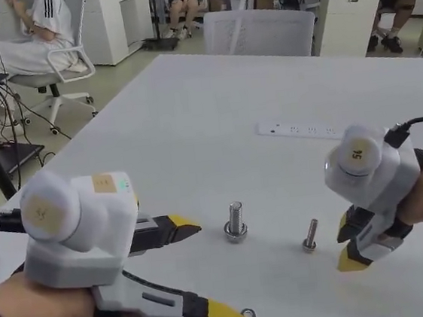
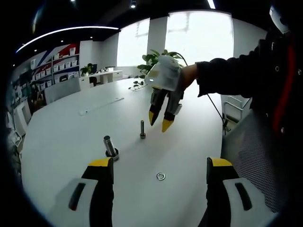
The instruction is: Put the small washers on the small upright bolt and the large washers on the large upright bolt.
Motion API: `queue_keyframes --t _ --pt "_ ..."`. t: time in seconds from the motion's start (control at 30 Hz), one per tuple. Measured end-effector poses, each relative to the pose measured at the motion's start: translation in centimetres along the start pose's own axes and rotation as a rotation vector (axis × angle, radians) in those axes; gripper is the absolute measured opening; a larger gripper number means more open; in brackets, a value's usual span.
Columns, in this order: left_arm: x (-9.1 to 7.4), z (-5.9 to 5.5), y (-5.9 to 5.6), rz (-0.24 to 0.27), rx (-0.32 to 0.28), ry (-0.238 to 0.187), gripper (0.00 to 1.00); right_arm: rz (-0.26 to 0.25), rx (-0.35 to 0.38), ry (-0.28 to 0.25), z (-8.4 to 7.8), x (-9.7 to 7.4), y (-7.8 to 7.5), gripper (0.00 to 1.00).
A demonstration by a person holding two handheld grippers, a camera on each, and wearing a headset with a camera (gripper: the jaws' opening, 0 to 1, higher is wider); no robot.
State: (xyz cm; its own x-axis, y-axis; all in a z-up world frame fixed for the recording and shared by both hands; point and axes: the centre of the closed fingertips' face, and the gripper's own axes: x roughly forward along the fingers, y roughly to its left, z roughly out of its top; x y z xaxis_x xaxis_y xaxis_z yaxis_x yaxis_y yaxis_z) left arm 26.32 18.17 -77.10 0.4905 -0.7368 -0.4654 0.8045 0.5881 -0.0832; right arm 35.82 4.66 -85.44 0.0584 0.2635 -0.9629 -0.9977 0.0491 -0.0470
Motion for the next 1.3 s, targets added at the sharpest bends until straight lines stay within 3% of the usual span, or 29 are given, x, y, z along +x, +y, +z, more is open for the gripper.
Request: queue_keyframes --t 0.43,0.8,1.3 --pt "-0.6 0.4 -0.3 0.011 0.01 -0.012 0.8 0.032 -0.025 -0.024 1.3 0.0 3.3 0.28" --pt "-1.2 0.2 -0.6 0.021 0.011 -0.017 0.8 0.07 -0.1 -0.037 4.5 0.6 6.0 0.28" --pt "-1.8 -0.1 -0.5 0.037 0.005 -0.026 0.8 0.111 -0.208 -0.032 8.0 2.1 8.3 0.28"
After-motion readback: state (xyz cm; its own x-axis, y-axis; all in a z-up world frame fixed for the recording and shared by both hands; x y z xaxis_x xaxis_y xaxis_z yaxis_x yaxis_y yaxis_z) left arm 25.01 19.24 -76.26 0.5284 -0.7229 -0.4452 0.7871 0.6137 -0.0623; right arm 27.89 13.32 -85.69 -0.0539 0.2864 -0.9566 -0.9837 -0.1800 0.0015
